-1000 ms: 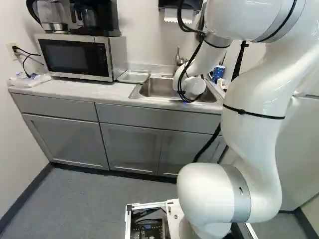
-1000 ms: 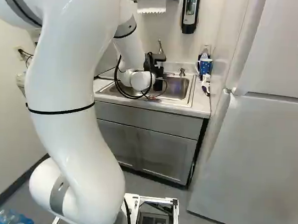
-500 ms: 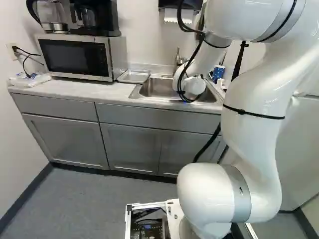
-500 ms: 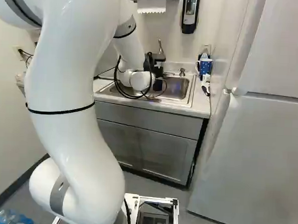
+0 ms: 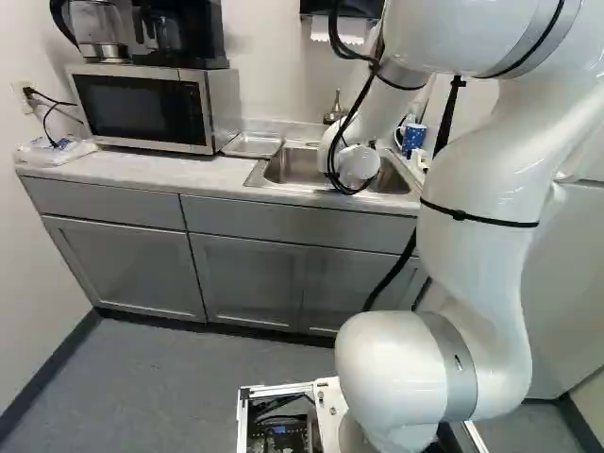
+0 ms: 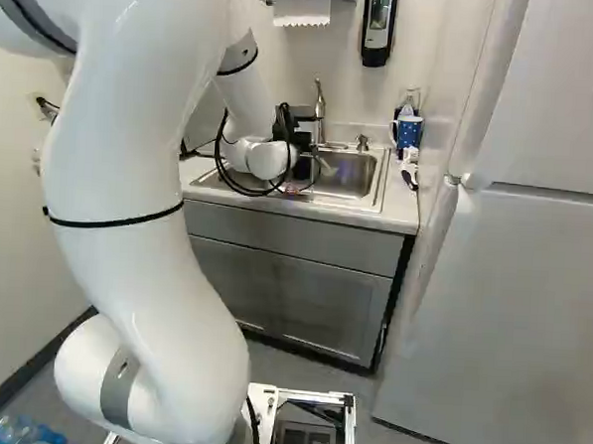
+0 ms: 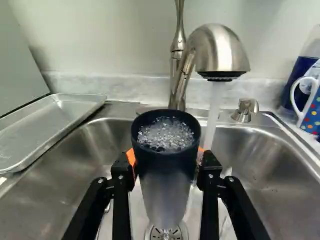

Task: Rinse the cup and place it in the tray

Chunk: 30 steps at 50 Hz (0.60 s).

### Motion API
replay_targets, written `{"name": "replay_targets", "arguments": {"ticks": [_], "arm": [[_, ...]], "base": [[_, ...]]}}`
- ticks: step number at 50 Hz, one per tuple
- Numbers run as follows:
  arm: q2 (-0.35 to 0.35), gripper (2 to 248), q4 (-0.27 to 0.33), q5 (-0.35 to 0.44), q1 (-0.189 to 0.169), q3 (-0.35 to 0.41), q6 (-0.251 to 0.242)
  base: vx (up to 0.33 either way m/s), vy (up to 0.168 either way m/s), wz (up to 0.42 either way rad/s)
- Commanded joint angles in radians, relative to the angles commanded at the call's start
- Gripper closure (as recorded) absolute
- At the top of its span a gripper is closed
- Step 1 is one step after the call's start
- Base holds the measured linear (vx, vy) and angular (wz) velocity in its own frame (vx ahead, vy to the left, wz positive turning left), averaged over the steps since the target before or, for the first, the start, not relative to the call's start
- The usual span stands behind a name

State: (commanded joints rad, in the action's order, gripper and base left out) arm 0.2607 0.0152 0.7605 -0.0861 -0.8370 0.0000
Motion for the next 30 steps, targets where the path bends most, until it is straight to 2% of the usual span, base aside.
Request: {"name": "replay_targets", "arguments": {"ticks": [30], "arm": [[-0.005, 125, 0.0, 0.0, 0.084, -0.03, 0.0]], "base": [[0.0, 0.0, 0.0]]}}
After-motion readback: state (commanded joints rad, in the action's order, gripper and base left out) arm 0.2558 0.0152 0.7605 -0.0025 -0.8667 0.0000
